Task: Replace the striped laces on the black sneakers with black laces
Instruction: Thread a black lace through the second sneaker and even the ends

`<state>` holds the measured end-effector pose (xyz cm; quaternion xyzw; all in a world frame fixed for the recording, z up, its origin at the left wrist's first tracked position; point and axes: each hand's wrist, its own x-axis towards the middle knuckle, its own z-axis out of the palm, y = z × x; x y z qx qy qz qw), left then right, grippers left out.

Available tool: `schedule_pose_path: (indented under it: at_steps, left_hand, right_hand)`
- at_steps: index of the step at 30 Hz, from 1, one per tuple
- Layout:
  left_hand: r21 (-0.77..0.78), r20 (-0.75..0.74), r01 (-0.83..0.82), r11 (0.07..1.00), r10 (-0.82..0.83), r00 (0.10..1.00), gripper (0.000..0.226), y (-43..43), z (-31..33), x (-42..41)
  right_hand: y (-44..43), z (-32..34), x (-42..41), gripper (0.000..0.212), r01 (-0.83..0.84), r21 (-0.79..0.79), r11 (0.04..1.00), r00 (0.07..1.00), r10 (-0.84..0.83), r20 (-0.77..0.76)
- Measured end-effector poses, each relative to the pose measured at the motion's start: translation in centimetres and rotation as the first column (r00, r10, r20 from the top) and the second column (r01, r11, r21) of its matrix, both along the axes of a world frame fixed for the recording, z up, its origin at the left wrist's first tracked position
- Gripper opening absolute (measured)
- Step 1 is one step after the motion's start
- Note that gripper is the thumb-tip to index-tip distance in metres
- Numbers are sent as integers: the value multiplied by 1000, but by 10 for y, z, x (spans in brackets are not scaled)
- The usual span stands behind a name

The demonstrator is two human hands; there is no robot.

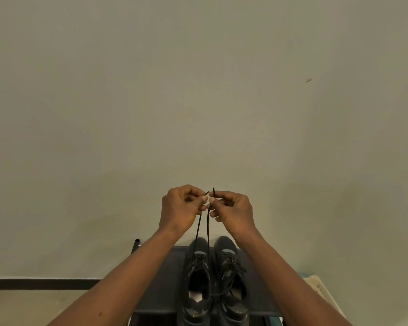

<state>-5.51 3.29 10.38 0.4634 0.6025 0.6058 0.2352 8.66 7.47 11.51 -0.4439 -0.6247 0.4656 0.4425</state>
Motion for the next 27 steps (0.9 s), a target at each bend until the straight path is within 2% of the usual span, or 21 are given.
schedule_pose_path:
  at_steps: [5, 8, 17, 27]
  left_hand:
    - [1, 70, 79, 997, -79, 994, 5, -22, 6, -5]
    - [-12, 123, 109, 994, -107, 987, 6, -22, 2, -4]
    - [-21, 199, 117, 993, -110, 974, 6, -23, -14, -7]
    - [38, 92, 106, 994, -109, 990, 9, -21, -16, -8]
  right_hand:
    - [-21, 5, -1, 15, 0, 51, 999, 996, -5, 88]
    - [-18, 1, -3, 7, -3, 63, 998, 994, -4, 107]
    - [-20, -19, -4, 11, -61, -48, 997, 996, 58, -70]
    - [-21, -19, -12, 11, -17, -143, 990, 975, -15, -222]
